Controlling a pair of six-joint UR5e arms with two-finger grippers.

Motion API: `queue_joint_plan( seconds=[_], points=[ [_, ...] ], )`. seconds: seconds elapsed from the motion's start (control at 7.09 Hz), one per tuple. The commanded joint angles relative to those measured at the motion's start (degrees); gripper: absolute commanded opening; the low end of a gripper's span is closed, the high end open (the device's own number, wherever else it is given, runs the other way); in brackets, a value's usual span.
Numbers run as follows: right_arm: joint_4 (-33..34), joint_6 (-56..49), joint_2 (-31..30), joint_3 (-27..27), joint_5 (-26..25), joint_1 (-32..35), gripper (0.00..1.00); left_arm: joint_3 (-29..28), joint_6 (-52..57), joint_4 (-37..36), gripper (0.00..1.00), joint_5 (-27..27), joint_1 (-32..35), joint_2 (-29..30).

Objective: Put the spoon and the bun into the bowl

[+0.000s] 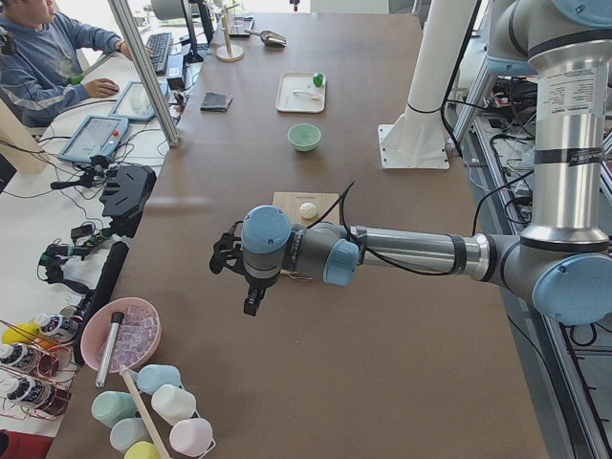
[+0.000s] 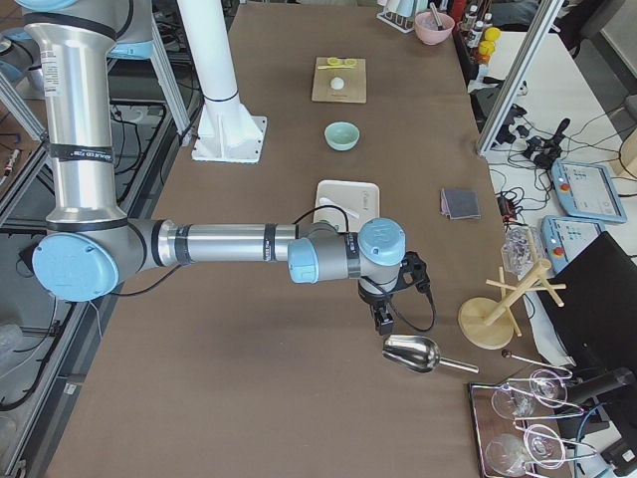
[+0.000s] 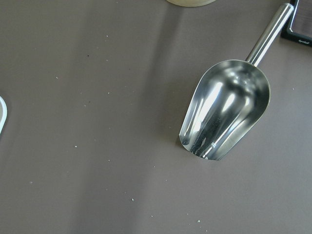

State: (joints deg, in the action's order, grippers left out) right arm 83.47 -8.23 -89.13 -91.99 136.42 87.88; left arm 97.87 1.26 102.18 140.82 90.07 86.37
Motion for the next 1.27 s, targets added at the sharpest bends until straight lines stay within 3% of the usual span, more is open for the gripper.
queue_joint_plan(
  seconds=[0.0,0.28,0.42,0.85,1.13],
  points=[
    [-5.63,12.45,0.54,-0.47,0.87,-4.09,1.0,0.65,-2.55,0.29,0.98,0.07,-0.85,1.42],
    [-17.94,31.79,0.54,-0.56,-0.53,-12.42,1.0,1.36,-6.32,1.35,0.98,-0.28,-3.56,2.04],
    [-19.3,39.52,1.58,-1.87,-1.85,-16.47,1.0,1.19,-12.97,1.87,0.98,-0.89,-5.5,4.04],
    [-18.79,62.65,3.25,-12.31,-10.98,-32.54,0.97,0.75,-19.49,2.06,0.98,-0.89,-10.25,7.12],
    [-18.7,67.45,4.4,-12.25,-17.04,-40.99,0.9,0.4,-21.64,2.06,0.98,-3.07,-13.59,8.98]
  ],
)
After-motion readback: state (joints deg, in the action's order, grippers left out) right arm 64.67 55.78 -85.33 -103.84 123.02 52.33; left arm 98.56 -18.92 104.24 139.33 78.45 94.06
